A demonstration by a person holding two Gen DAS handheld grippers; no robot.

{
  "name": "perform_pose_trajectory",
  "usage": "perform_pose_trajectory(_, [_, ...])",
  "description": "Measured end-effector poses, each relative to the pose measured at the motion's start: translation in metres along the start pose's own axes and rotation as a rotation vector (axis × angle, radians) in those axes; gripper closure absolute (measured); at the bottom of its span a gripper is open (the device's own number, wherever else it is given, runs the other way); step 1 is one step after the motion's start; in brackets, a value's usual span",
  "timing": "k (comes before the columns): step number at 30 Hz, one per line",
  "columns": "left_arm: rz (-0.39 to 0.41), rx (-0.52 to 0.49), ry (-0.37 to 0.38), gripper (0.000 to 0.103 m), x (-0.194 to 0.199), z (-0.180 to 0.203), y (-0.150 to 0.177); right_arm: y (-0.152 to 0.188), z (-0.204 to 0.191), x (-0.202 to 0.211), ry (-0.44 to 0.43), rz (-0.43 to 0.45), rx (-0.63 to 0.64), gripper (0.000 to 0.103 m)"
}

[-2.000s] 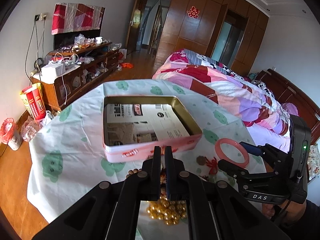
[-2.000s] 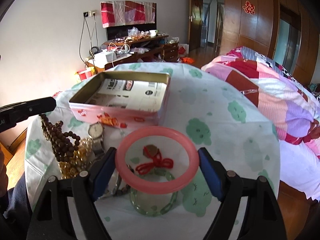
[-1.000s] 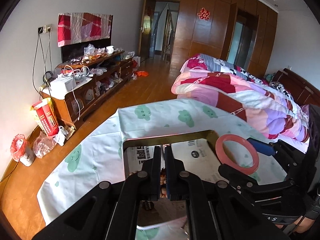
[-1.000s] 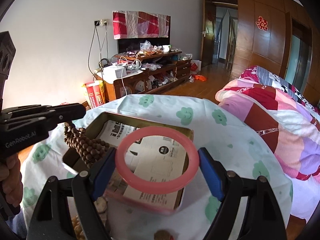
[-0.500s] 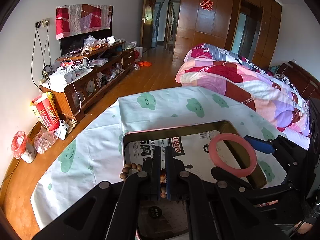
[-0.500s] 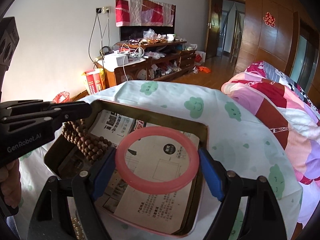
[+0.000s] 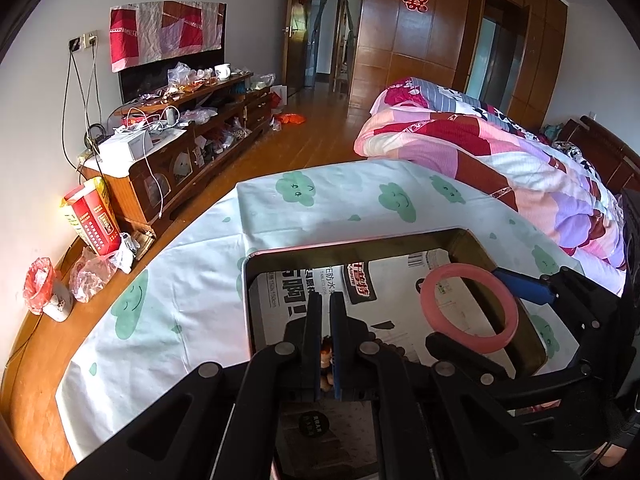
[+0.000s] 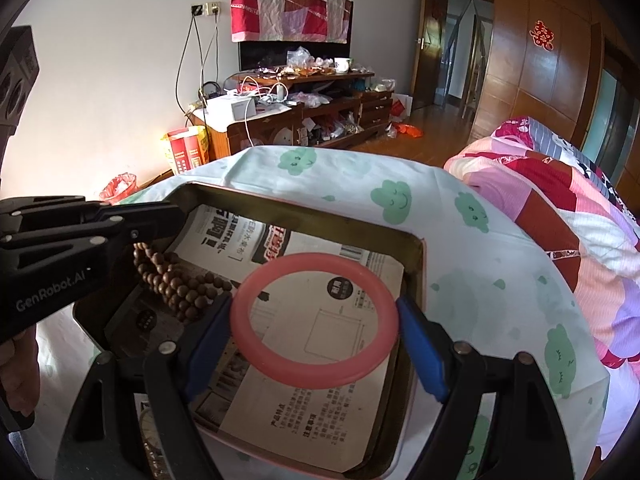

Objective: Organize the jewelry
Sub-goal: 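Carry the pink bangle into the tin with the right tool while the left carries the brown beads, then open both tools inside the tin and lift them away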

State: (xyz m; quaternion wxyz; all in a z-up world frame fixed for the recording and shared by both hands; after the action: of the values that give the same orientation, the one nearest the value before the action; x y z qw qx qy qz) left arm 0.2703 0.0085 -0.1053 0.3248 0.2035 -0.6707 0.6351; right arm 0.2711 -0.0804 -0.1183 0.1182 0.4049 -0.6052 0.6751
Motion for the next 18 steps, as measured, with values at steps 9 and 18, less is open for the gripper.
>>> perform_pose_trajectory(9, [-0.006, -0.023, -0.010, 0.100, 0.0001, 0.0023, -0.0005, -0.0007, -0.0017, 0.0018, 0.002, 0.013, 0.006, 0.015])
perform_pose_trajectory(18, [0.000, -0.016, -0.039, 0.086, 0.0091, -0.0063, -0.0011, -0.0004, -0.0016, 0.0081, 0.023, 0.024, 0.025, 0.012])
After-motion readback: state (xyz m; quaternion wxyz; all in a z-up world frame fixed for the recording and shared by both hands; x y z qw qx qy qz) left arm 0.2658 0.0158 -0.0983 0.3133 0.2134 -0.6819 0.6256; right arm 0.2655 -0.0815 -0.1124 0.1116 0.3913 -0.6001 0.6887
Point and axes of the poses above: each gripper's, at about its wrist camera, not at the fingertips, and x roughly against the way its jaws point, z to its right, y to its underside, the point moved 9 cm from there along -x, roughly the way its jaws point, and after that the axes turned 6 degrees about -x, right-handed, at the moved point
